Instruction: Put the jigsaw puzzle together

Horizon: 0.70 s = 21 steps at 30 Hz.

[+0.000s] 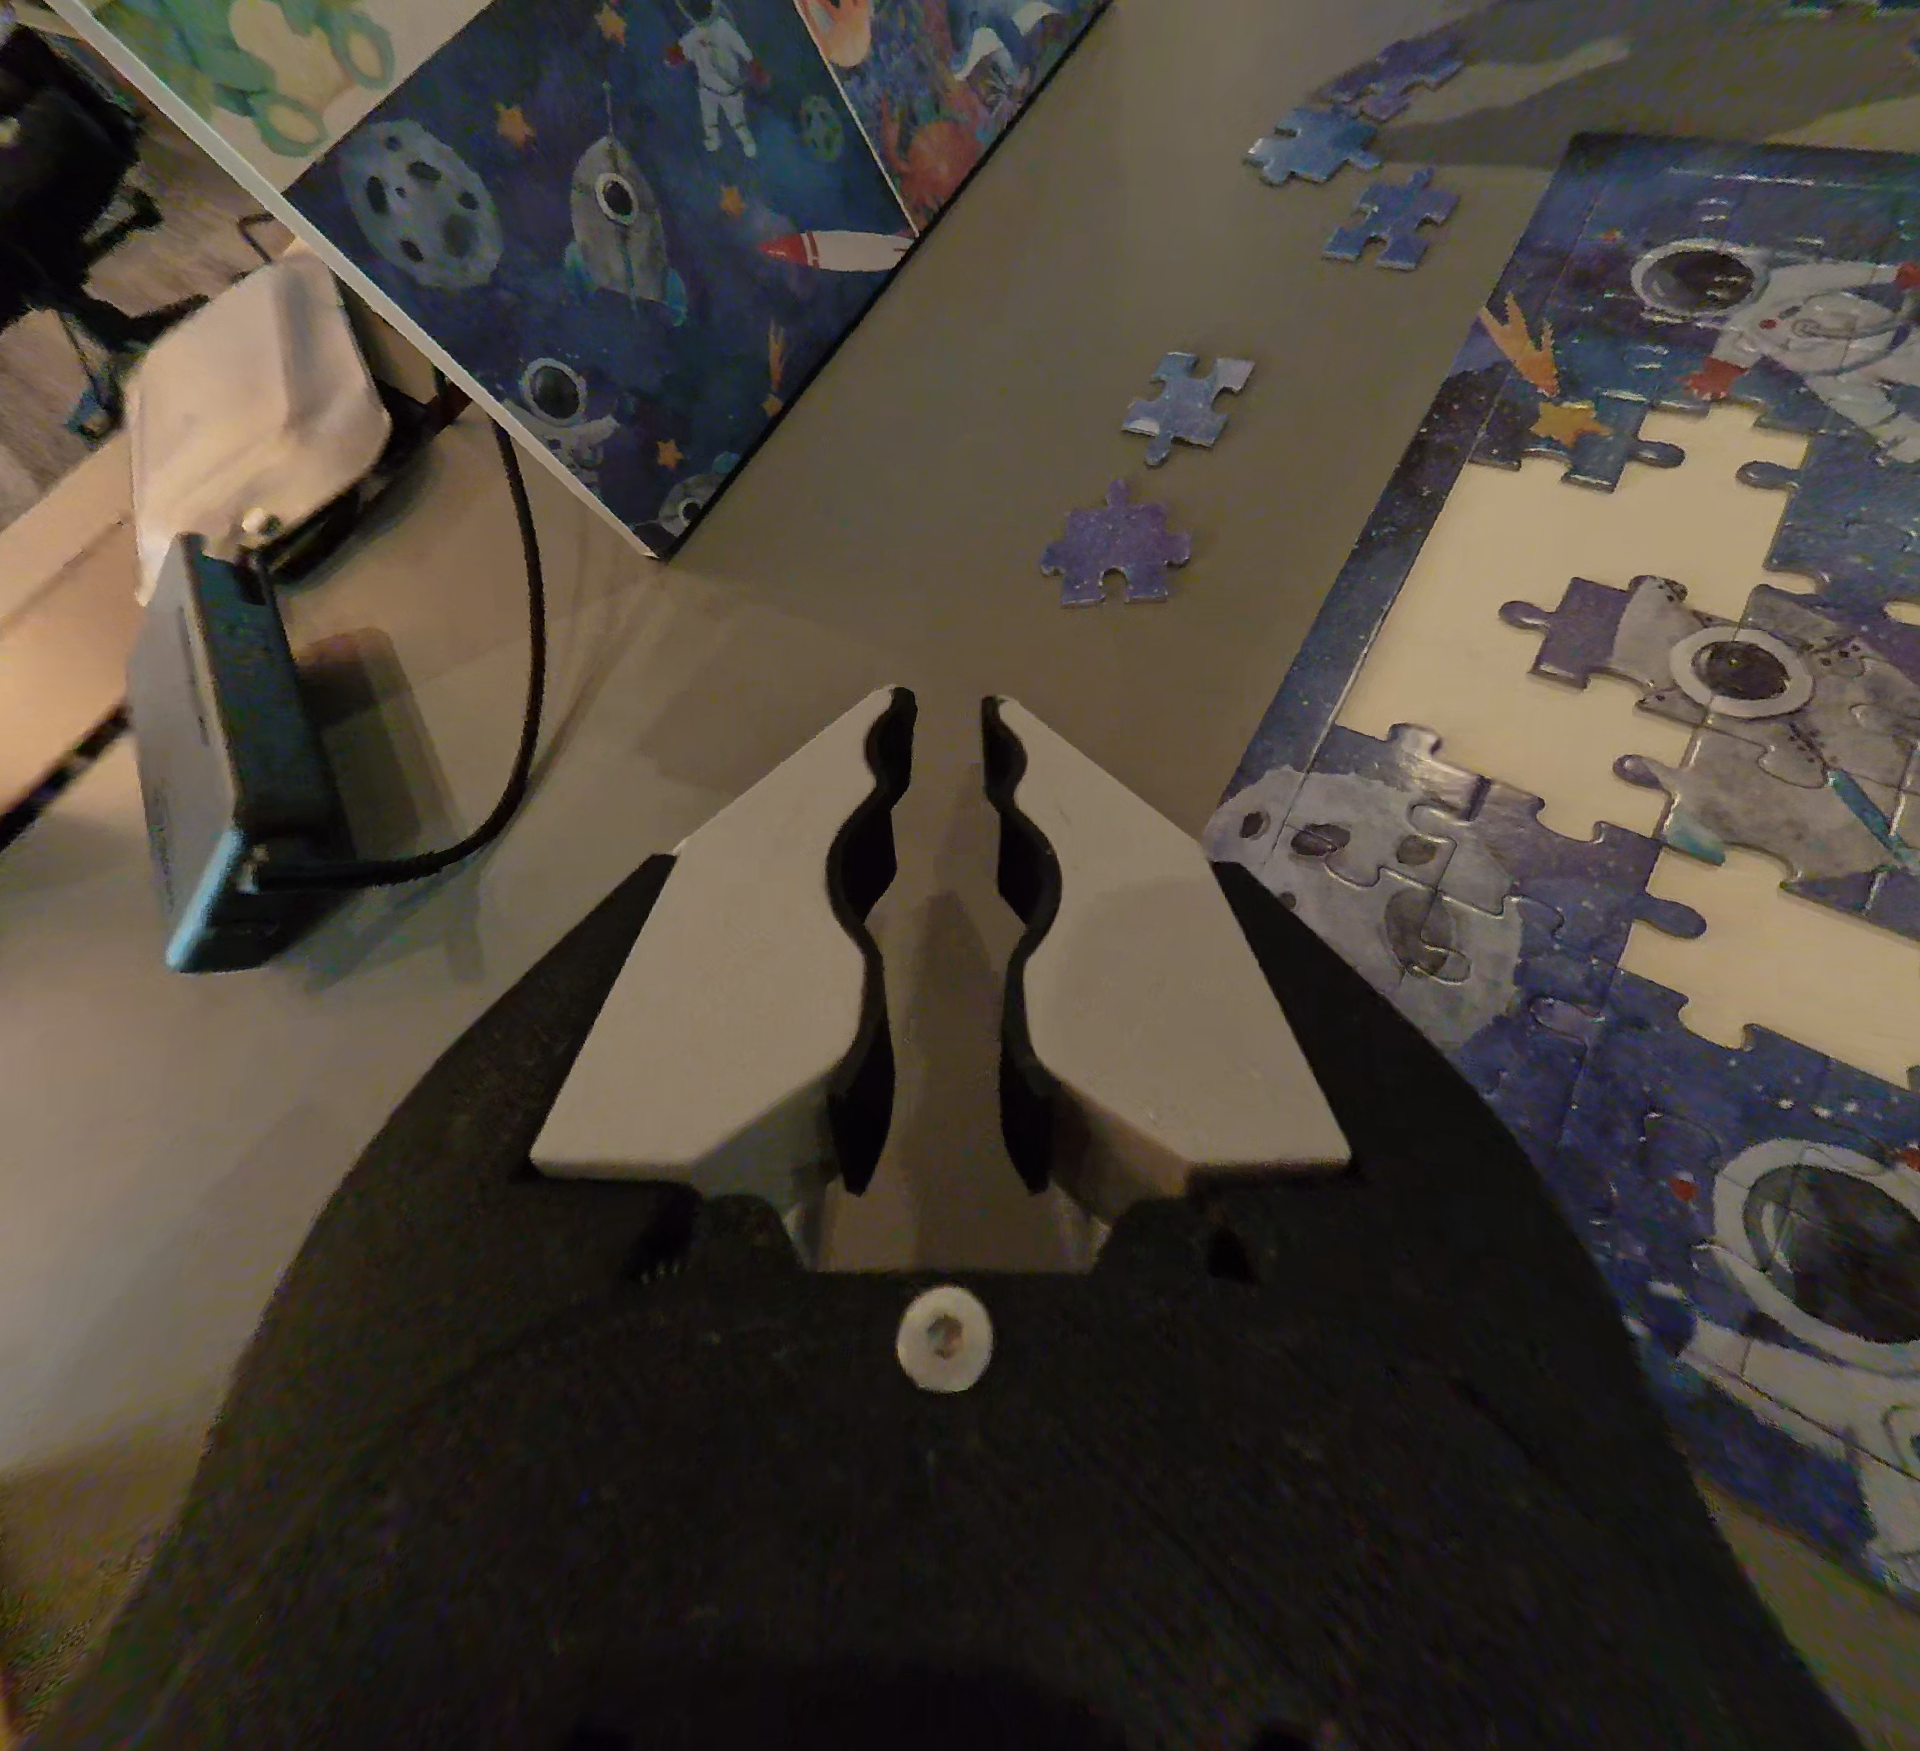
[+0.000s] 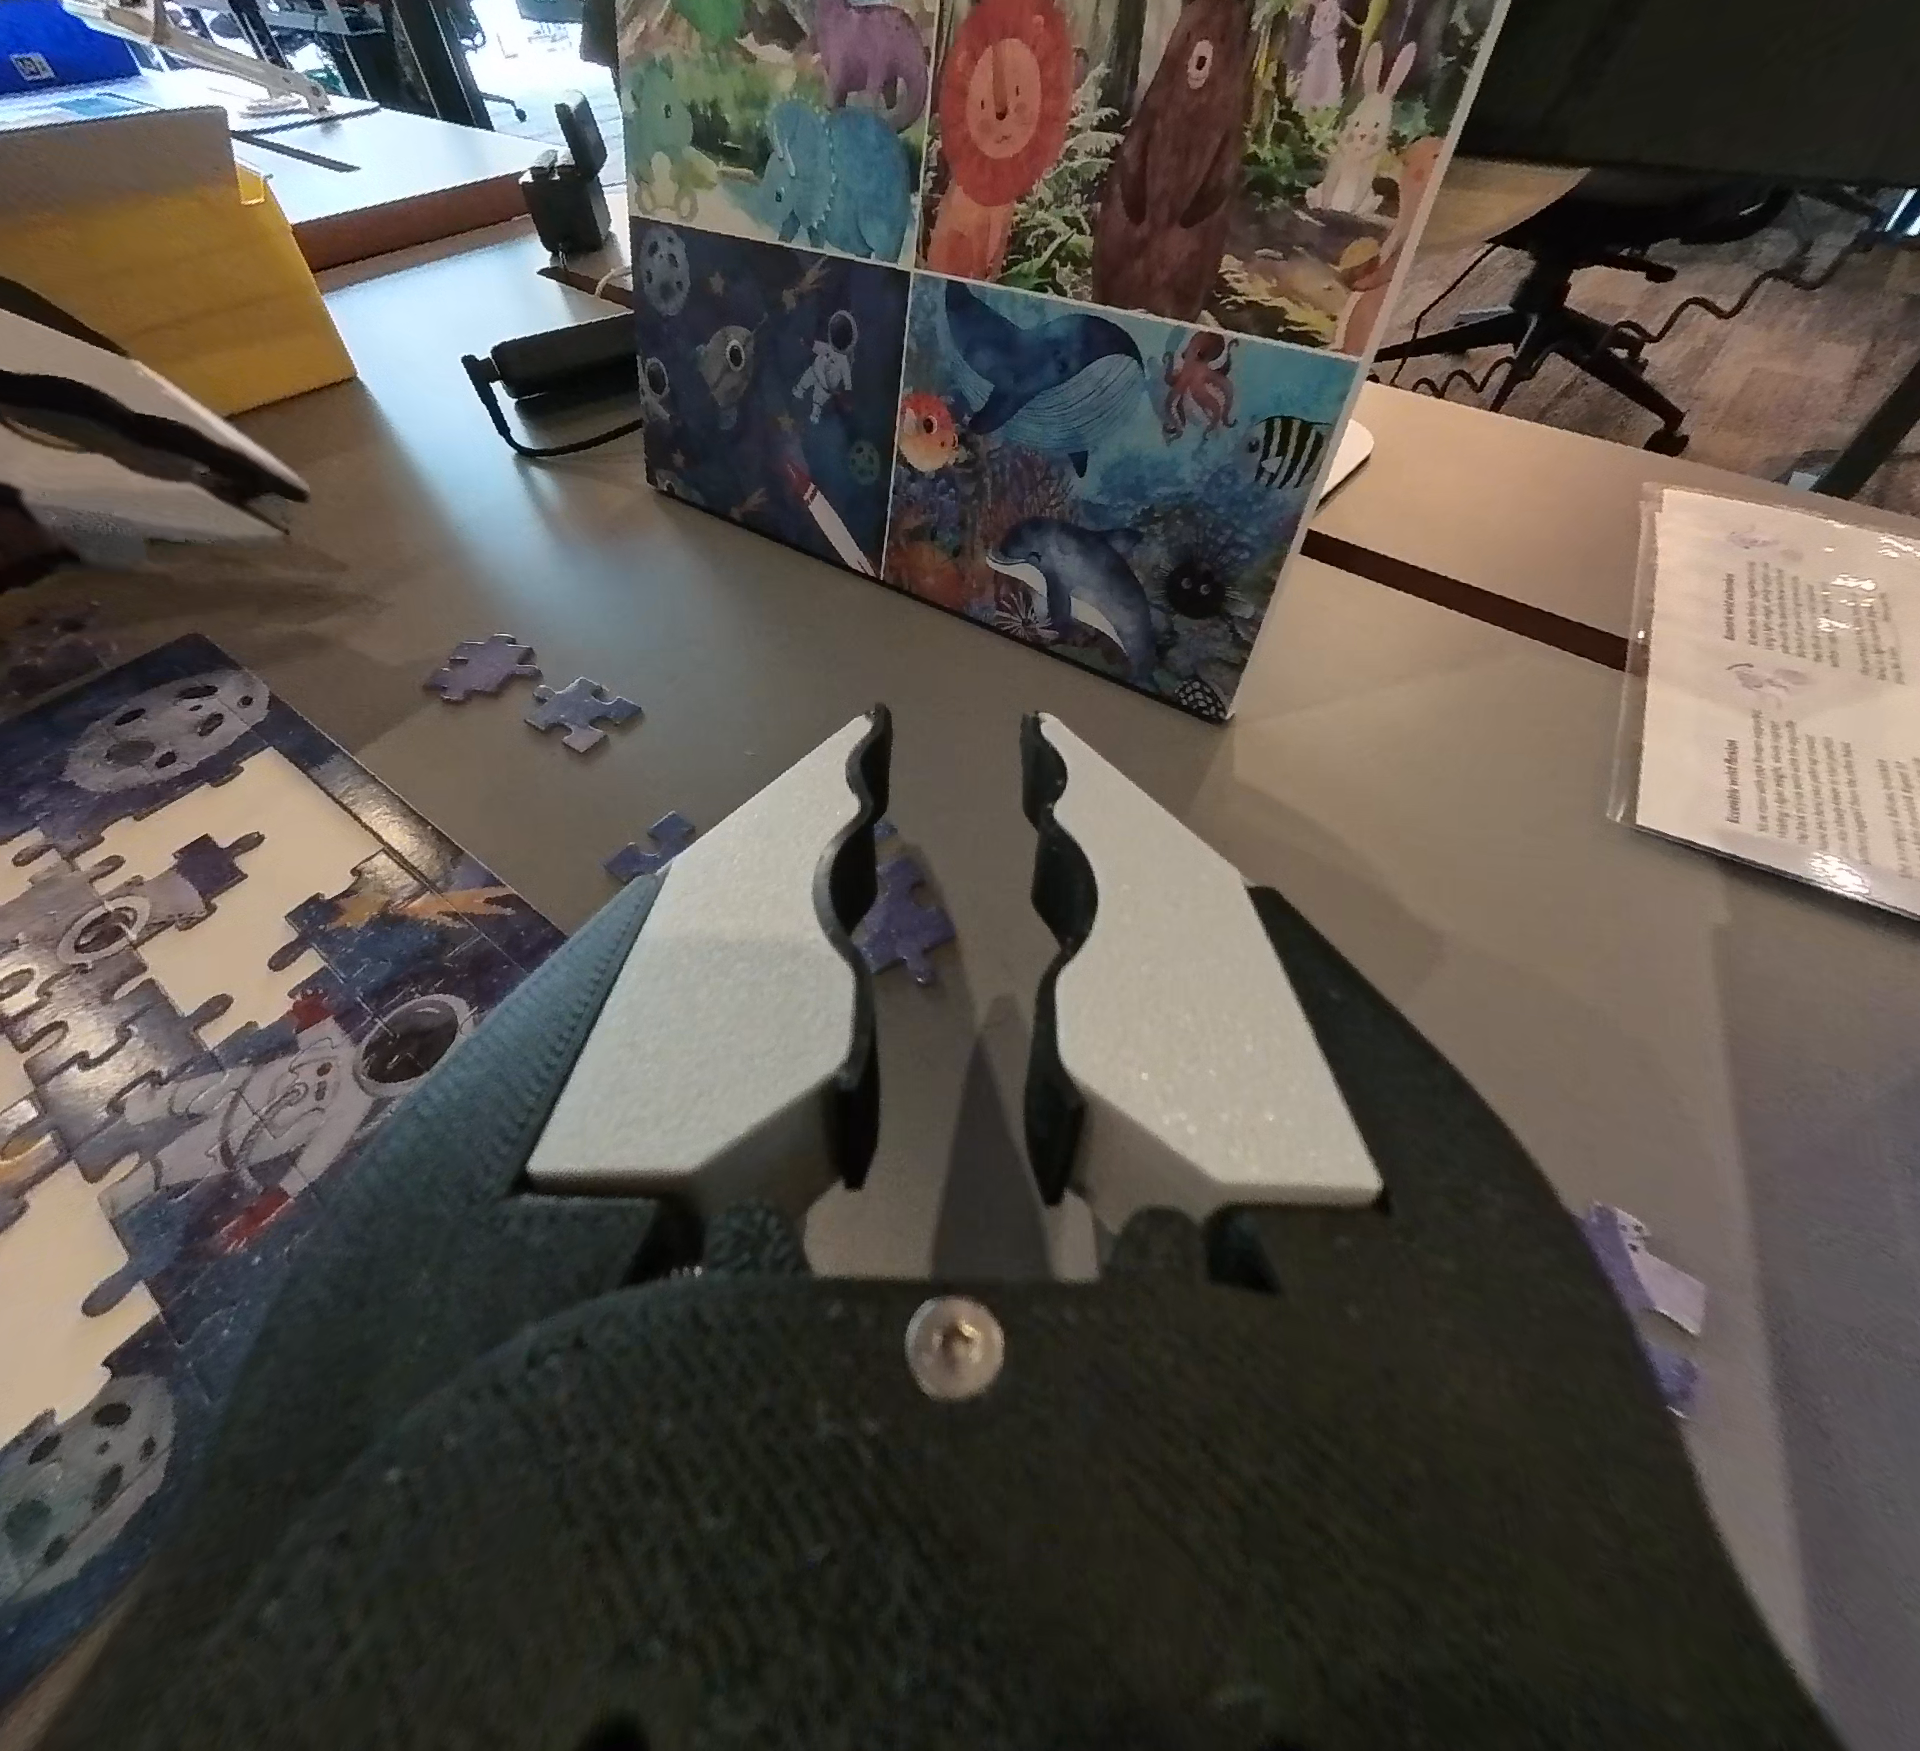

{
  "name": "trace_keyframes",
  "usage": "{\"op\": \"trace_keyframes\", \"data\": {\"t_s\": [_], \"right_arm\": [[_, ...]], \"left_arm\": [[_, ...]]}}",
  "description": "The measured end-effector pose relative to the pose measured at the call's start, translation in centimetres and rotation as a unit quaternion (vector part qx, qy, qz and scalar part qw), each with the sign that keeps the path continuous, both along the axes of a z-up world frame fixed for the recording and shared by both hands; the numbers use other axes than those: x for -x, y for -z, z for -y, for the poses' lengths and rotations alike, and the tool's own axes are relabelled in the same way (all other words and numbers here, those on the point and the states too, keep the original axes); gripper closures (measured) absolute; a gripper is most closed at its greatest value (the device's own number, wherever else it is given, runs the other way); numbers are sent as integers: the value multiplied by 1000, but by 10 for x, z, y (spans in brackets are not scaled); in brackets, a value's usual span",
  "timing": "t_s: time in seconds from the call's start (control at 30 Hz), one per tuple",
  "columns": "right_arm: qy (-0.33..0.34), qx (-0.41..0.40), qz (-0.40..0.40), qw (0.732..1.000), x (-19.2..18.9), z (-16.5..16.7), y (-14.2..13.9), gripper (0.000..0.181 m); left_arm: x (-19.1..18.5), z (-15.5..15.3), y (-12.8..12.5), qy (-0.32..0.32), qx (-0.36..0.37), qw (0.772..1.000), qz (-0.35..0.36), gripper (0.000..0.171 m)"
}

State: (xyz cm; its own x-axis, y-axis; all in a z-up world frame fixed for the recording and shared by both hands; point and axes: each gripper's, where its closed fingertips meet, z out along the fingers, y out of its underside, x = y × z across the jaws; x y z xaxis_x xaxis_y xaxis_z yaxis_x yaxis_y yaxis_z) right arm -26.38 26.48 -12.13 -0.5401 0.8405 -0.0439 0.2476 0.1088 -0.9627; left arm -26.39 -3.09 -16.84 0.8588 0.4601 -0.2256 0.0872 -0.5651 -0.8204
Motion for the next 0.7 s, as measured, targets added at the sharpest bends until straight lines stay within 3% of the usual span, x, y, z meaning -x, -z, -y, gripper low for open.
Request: {"op": "trace_keyframes", "data": {"t_s": [0.17, 0.33, 0.47, 0.63, 0.7], "right_arm": [[1, -4, 1, 1000, 0, 0, 1, 157], [0, 0, 2, 1000, 0, 0, 1, 157], [-1, -3, -5, 1000, -1, 1, -3, 157], [-4, -8, -8, 1000, -2, 4, -4, 157], [-5, -10, -11, 1000, -3, 5, -6, 157]], "left_arm": [[-20, -33, 20, 26, -42, 982, 182, 111], [1, -42, 44, -2, 50, 990, 133, 110], [-1, -56, 45, 12, 49, 989, 139, 112], [-3, -66, 45, 25, 46, 987, 152, 128], [-3, -65, 45, 25, 44, 987, 153, 145]]}}
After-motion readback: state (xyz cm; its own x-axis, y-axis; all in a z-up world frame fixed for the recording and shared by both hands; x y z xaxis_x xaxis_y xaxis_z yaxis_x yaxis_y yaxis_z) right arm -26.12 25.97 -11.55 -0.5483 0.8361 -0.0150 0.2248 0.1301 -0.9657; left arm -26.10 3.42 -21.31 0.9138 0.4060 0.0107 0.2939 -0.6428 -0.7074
